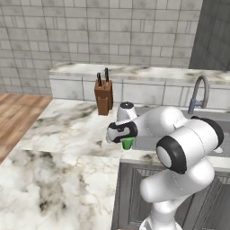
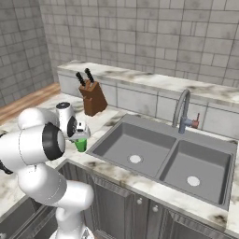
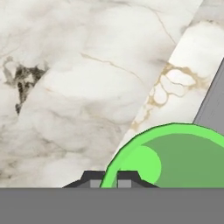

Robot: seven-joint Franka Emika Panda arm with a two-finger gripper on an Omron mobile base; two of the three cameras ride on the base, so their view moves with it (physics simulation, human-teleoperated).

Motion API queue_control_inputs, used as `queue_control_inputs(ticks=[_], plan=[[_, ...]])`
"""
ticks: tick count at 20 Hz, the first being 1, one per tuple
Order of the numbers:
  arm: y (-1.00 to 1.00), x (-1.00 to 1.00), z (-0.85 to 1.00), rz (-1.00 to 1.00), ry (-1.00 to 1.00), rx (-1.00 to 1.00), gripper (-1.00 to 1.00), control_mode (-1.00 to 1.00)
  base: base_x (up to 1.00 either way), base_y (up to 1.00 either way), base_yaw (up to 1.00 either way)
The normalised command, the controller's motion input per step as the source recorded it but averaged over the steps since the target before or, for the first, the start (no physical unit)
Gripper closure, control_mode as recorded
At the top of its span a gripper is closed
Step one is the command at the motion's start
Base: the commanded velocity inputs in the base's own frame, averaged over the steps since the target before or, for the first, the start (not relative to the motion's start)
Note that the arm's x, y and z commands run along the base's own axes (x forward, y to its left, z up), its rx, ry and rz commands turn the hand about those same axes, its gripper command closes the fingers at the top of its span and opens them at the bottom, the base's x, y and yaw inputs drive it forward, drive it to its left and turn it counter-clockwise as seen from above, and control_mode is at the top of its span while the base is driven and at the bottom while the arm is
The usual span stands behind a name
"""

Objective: Pick the cup and bowl from the counter and place them on the counter next to the sink.

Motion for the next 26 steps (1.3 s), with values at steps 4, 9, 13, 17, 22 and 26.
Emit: queue_control_inputs(ticks=[4,9,13,17,22,26], plan=[[0.0,0.0,-0.05,0.0,0.0,0.0,1.0,-1.0,0.0,0.0,0.0],[0.0,0.0,0.0,0.0,0.0,0.0,-1.0,-1.0,0.0,0.0,0.0],[0.0,-0.07,0.0,0.0,-0.01,0.0,-1.0,-1.0,0.0,0.0,0.0],[0.0,-0.23,0.27,0.0,-0.05,0.0,-1.0,-1.0,0.0,0.0,0.0],[0.0,-0.18,0.48,0.02,-0.04,0.0,-1.0,-1.0,0.0,0.0,0.0],[0.0,-0.2,0.48,0.03,-0.01,0.0,-1.0,-1.0,0.0,0.0,0.0]])
